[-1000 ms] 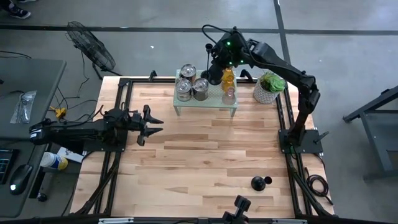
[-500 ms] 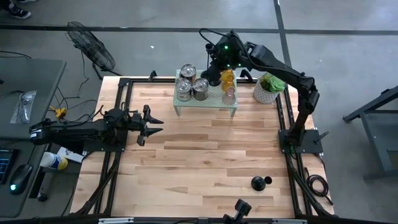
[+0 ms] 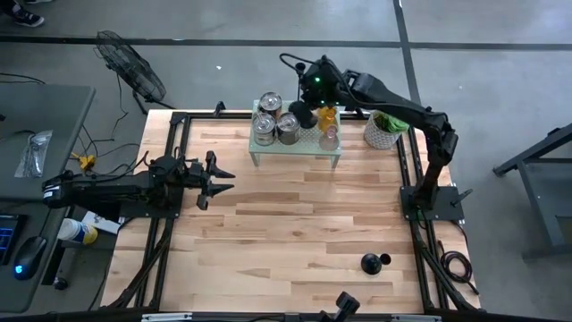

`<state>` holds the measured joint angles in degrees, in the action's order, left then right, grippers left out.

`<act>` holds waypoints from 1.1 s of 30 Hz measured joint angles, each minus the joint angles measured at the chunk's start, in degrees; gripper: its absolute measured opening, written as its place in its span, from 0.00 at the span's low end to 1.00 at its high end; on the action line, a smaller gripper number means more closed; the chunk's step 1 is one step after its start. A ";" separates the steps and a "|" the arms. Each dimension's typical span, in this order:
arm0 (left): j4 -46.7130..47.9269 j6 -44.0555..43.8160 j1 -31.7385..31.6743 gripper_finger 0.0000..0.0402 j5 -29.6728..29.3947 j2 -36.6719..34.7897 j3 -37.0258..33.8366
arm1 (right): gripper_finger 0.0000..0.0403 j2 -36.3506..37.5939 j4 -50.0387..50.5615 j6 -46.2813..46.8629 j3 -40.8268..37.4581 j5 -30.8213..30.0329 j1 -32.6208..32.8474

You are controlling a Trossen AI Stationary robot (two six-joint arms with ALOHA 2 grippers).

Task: Pick & Place candle stick holders
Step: Put the top black candle holder on the shelf

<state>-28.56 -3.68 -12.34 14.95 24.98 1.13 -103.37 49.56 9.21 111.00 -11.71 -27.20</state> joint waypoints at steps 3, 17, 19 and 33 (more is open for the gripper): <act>0.00 -0.29 0.00 0.34 0.71 0.02 0.00 | 0.01 0.00 -0.81 1.08 -0.70 -0.81 0.29; -0.02 -1.09 0.02 0.34 0.76 0.02 0.00 | 0.01 0.02 -3.43 3.10 -3.49 -3.11 0.00; -0.02 -1.11 0.01 0.34 0.75 0.00 0.00 | 0.01 0.02 -3.22 3.04 -3.49 -2.79 -0.20; -0.04 -1.14 0.00 0.34 0.71 0.01 -0.01 | 0.01 0.07 -2.18 3.02 -4.19 -2.71 -0.22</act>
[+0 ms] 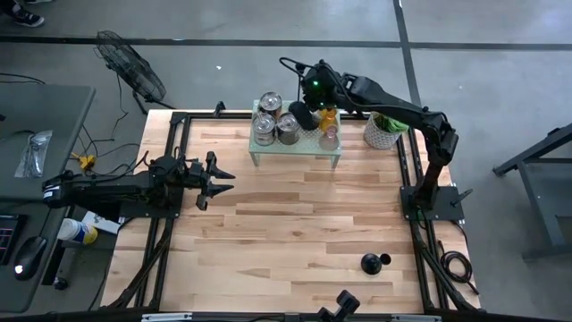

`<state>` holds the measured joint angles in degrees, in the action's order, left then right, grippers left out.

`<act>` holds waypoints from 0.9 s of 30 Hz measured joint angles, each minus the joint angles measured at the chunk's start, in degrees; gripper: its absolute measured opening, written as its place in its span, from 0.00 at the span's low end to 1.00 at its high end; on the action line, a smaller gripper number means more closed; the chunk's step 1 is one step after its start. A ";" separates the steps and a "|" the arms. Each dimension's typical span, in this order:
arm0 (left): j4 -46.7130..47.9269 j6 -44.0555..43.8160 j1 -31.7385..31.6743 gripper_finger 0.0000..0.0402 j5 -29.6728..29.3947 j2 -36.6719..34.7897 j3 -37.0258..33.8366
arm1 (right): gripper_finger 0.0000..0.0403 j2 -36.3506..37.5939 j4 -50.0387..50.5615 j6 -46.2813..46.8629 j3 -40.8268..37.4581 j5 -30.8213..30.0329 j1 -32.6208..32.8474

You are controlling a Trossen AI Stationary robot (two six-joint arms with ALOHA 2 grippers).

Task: Pick & Place candle stick holders
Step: Put the top black candle holder on the shelf

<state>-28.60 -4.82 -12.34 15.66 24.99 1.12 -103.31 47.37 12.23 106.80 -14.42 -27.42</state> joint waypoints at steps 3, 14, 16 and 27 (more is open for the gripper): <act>0.00 -0.02 0.00 0.34 0.00 0.01 -0.01 | 0.01 0.00 -0.02 0.02 0.00 1.14 0.00; 0.00 -0.04 0.00 0.34 -0.05 0.00 0.01 | 0.01 0.00 -0.01 0.00 0.00 2.75 -0.11; 0.00 -0.02 0.00 0.34 -0.07 0.01 -0.01 | 0.01 0.00 -0.02 0.00 0.00 2.62 -0.11; 0.00 -0.03 0.00 0.34 -0.11 0.00 0.01 | 0.01 0.00 0.13 -0.42 0.00 1.05 -0.11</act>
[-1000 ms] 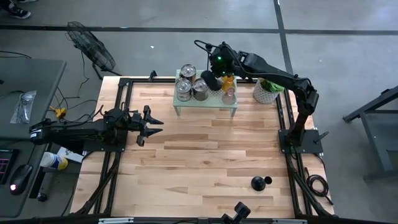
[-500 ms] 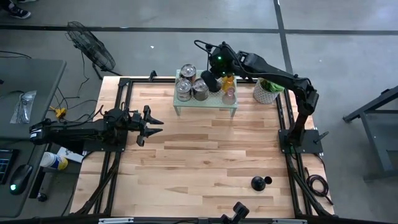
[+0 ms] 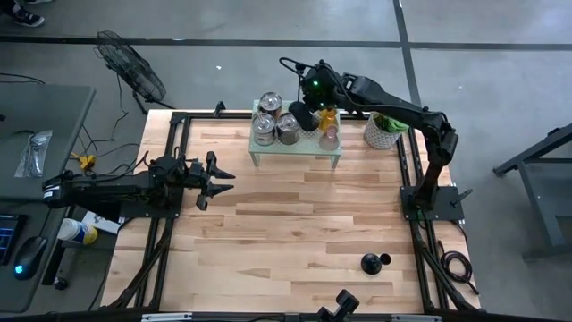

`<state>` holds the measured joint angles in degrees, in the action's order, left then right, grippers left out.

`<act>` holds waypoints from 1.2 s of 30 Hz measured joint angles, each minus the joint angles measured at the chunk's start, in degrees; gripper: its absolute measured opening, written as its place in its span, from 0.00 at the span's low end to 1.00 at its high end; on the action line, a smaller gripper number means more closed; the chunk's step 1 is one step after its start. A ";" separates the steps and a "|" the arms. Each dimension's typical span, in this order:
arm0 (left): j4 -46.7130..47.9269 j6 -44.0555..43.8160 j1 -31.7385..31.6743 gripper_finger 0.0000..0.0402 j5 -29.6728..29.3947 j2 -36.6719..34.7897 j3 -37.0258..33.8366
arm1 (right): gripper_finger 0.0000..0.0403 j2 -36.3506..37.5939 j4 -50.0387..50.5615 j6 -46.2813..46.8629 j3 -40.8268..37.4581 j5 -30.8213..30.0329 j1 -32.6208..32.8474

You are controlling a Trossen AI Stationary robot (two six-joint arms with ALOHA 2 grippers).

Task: Pick & Place candle stick holders
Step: Put the top black candle holder on the shelf

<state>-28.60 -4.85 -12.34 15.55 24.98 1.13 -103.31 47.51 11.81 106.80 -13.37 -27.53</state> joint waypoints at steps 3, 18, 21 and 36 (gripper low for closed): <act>0.00 -0.01 0.00 0.34 0.00 0.01 0.00 | 0.01 0.00 0.04 -0.01 0.00 0.00 0.00; 0.00 0.01 0.00 0.34 0.07 0.01 0.00 | 0.04 -0.91 0.33 -0.02 0.15 1.33 -0.24; 0.00 0.01 0.00 0.34 0.07 -0.01 -0.01 | 0.06 -0.98 0.16 0.24 0.15 1.07 -0.24; 0.00 -0.01 0.00 0.34 0.07 0.01 0.00 | 0.17 -0.83 0.37 0.20 0.00 1.55 -0.32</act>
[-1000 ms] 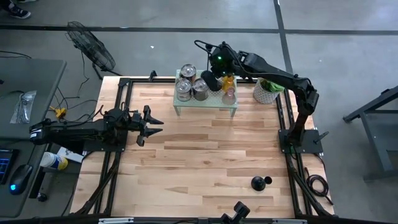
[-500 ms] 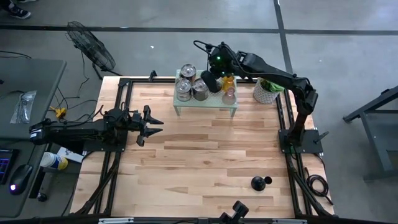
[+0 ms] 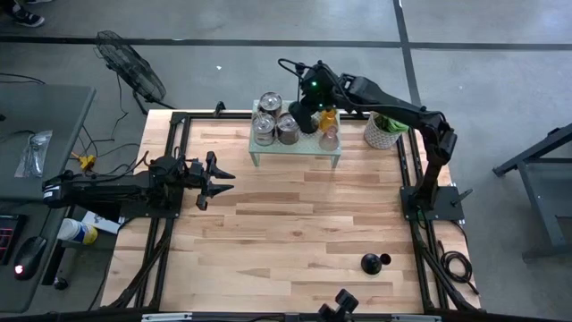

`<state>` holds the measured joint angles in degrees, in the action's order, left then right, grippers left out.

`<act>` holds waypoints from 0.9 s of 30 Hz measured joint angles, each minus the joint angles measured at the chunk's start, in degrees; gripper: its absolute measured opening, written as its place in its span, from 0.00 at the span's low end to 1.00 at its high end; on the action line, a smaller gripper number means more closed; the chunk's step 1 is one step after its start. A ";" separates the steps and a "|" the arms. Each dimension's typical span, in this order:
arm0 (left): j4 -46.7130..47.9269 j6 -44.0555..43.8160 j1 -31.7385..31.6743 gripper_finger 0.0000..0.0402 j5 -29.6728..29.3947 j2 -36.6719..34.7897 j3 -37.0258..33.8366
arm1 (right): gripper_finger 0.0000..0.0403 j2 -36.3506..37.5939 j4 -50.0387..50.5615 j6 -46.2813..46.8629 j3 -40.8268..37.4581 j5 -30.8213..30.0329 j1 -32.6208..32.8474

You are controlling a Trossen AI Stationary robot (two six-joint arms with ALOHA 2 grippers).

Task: Pick & Place candle stick holders
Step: Put the top black candle holder on the shelf

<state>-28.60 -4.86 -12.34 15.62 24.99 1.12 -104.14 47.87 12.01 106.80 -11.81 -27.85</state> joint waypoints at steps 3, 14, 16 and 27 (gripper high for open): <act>0.00 0.00 0.00 0.34 0.00 -0.02 0.00 | 0.25 0.09 -0.08 0.00 0.00 0.00 0.00; 0.00 0.00 0.00 0.34 0.00 -0.02 0.00 | 0.48 0.45 0.01 1.67 0.00 4.87 0.00; 0.02 -0.09 0.00 0.34 0.00 0.00 0.00 | 0.50 0.86 0.34 1.92 0.00 6.06 0.00; 0.13 -0.15 0.00 0.34 -0.02 0.00 0.00 | 0.50 2.95 5.36 1.88 0.00 7.39 -0.08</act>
<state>-28.47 -5.02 -12.34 15.59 24.99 1.13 -101.19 53.24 13.89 106.80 -4.42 -27.93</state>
